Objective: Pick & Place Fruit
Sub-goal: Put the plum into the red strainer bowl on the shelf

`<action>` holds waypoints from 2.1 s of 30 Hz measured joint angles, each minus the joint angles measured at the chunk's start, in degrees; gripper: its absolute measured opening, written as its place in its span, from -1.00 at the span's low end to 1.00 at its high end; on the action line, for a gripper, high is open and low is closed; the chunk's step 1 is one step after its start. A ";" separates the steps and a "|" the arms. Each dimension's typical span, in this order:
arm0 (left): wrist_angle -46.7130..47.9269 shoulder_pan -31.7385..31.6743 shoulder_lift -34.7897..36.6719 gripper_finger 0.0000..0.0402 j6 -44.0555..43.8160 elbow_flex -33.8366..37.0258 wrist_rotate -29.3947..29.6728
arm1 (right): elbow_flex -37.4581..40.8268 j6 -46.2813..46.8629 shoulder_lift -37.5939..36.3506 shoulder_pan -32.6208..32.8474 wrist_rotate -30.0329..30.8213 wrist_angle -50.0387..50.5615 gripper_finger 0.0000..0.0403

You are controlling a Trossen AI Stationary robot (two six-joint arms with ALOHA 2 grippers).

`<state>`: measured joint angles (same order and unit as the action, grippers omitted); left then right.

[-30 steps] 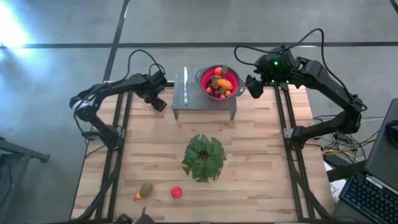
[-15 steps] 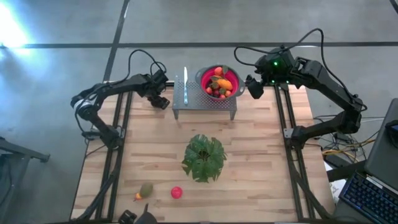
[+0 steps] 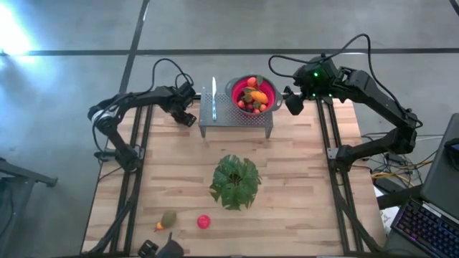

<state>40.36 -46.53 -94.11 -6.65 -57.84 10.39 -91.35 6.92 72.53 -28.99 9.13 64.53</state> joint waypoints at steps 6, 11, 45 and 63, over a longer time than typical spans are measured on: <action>-0.12 -0.19 -1.61 0.70 0.01 0.02 0.02 | 0.09 -0.63 0.00 -0.01 0.00 0.00 0.47; -1.00 -0.55 -1.75 0.70 0.01 0.02 0.17 | 0.32 -0.87 0.00 0.00 0.00 -0.01 0.37; 10.04 -1.11 9.36 0.37 1.74 0.03 4.90 | 3.30 -2.61 0.00 -0.01 -0.04 -0.02 0.00; 0.99 5.19 37.19 0.36 -4.92 1.90 -23.80 | 4.26 -4.89 0.00 8.56 -0.09 -5.54 0.27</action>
<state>41.35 -41.34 -56.92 -11.57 -55.94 -13.40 -87.09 2.03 72.53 -20.43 9.04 59.00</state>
